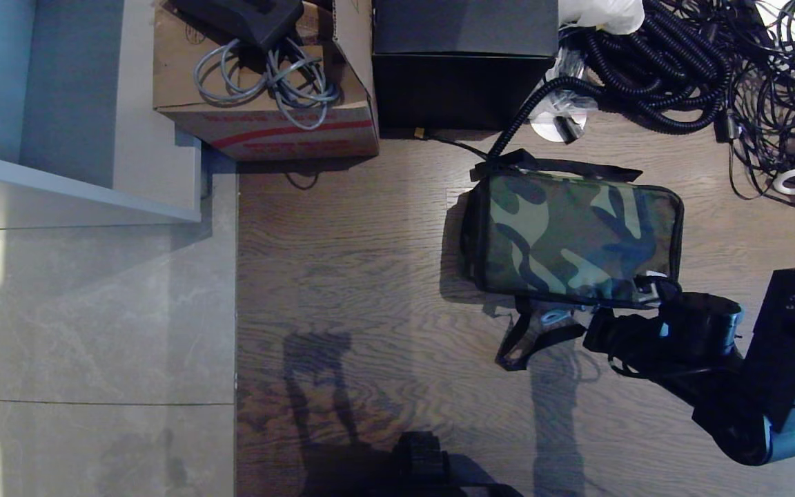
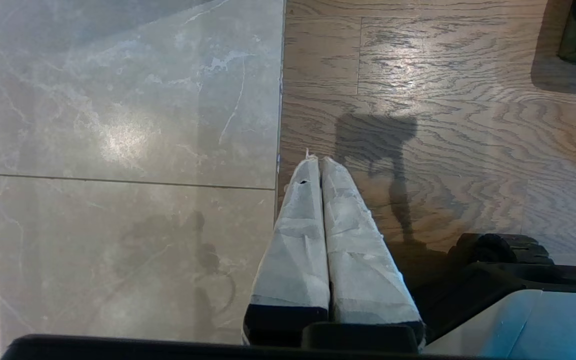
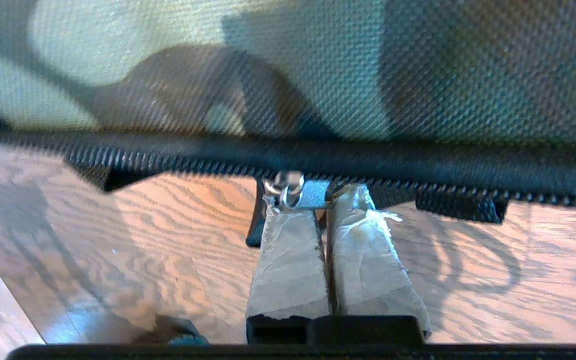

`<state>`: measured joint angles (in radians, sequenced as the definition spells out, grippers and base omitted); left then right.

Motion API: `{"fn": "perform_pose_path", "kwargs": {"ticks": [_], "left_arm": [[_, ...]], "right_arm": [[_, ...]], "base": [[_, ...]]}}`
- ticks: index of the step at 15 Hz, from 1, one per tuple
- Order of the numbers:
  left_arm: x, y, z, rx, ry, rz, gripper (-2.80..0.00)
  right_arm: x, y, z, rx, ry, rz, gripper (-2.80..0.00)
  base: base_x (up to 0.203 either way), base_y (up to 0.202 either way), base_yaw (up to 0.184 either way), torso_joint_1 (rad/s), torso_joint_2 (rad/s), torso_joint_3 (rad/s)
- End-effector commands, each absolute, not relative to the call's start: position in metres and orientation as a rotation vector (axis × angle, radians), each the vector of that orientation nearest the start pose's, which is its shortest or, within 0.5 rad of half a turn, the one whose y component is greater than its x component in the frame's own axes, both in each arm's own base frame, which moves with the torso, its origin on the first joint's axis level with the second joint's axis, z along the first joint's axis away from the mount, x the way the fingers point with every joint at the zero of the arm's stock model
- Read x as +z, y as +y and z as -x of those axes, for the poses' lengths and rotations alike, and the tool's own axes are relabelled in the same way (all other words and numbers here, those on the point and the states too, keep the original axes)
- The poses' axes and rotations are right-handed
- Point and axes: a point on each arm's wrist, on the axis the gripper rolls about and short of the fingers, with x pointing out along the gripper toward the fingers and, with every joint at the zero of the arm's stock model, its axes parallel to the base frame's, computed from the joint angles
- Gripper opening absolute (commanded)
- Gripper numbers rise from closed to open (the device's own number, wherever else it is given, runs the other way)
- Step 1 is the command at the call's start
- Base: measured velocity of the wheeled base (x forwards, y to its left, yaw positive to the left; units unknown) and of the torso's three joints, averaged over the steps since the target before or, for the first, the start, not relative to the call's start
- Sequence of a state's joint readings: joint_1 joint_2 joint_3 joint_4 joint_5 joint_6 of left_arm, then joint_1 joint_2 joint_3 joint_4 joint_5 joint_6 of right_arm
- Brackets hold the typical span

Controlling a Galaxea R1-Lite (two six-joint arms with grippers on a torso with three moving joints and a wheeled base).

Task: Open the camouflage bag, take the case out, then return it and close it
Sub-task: Open the top of the storage box

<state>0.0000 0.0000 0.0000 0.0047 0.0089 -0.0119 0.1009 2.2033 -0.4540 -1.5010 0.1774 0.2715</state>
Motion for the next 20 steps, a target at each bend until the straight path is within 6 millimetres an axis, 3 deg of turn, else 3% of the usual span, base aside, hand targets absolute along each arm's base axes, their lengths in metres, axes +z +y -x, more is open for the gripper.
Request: {"fn": "perform_pose_path", "kwargs": {"ticks": [1,4,8,20], "left_arm": [[0.075,0.0,0.023,0.009,0.005,0.012,-2.8],[0.075,0.0,0.023,0.009,0.005,0.012,-2.8],[0.075,0.0,0.023,0.009,0.005,0.012,-2.8],[0.075,0.0,0.023,0.009,0.005,0.012,-2.8]], "right_arm": [[0.045,0.035,-0.311,0.247,0.273,-0.264,-2.8],[0.056,0.024,-0.299,0.229,0.358,-0.256,-2.8],[0.064,-0.006,-0.285,0.291,0.442,-0.195,-2.8],[0.073,-0.061,-0.278,0.327,0.413,-0.097,-2.8]], "base": [[0.0,0.0,0.0,0.0,0.0,0.0],[0.0,0.0,0.0,0.0,0.0,0.0],[0.0,0.0,0.0,0.0,0.0,0.0],[0.0,0.0,0.0,0.0,0.0,0.0]]}}
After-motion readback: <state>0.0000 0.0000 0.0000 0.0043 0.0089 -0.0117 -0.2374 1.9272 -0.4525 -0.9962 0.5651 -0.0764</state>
